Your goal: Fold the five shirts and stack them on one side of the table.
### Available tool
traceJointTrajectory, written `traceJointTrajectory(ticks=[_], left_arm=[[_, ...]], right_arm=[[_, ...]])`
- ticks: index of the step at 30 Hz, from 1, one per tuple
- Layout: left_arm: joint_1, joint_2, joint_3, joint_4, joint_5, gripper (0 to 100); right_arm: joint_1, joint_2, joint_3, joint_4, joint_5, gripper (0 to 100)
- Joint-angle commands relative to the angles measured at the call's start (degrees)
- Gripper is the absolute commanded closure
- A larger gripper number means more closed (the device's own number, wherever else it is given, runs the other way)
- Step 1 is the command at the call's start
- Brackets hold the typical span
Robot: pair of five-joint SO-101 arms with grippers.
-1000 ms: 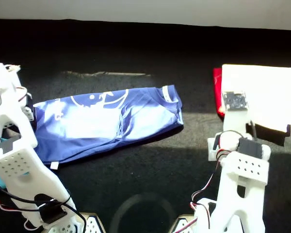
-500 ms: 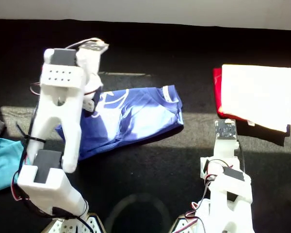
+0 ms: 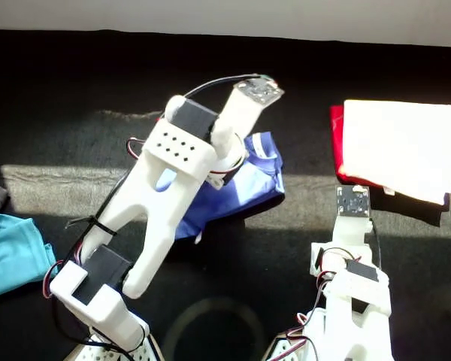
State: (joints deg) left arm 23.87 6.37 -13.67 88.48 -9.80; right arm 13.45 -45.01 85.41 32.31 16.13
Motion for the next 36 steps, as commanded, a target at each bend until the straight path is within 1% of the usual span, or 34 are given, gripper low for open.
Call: traceJointTrajectory(ticks=[1,4,9,18,24,26,29,31,36], left_arm=[[0.7,1.7,-0.7,-6.5,0.0,99],[0.9,7.4,-3.6,-8.5,0.0,99],[1.8,17.1,-14.2,-8.4,0.1,99],[4.5,31.8,-36.8,-3.0,0.1,99],[4.4,39.4,-46.5,-1.1,0.1,98],[4.4,40.7,-49.1,0.5,0.1,95],[4.2,41.6,-52.8,4.0,0.1,83],[3.2,41.5,-54.8,6.2,0.1,77],[-1.2,41.5,-62.2,11.2,0.1,77]], right_arm=[[0.7,0.0,0.4,-0.9,-0.6,99.1],[0.7,0.0,0.5,-0.8,-0.6,99.1],[0.7,0.0,0.5,-0.8,-0.6,99.1],[0.7,0.0,0.5,-0.8,-0.6,99.1],[0.7,0.0,0.5,-0.8,-0.6,99.1],[0.7,0.0,0.5,-0.8,-0.6,99.1],[0.7,0.0,0.5,-0.8,-0.6,99.1],[0.7,0.0,0.5,-0.8,-0.6,99.1],[0.7,0.0,0.5,-0.9,-0.6,99.1]])
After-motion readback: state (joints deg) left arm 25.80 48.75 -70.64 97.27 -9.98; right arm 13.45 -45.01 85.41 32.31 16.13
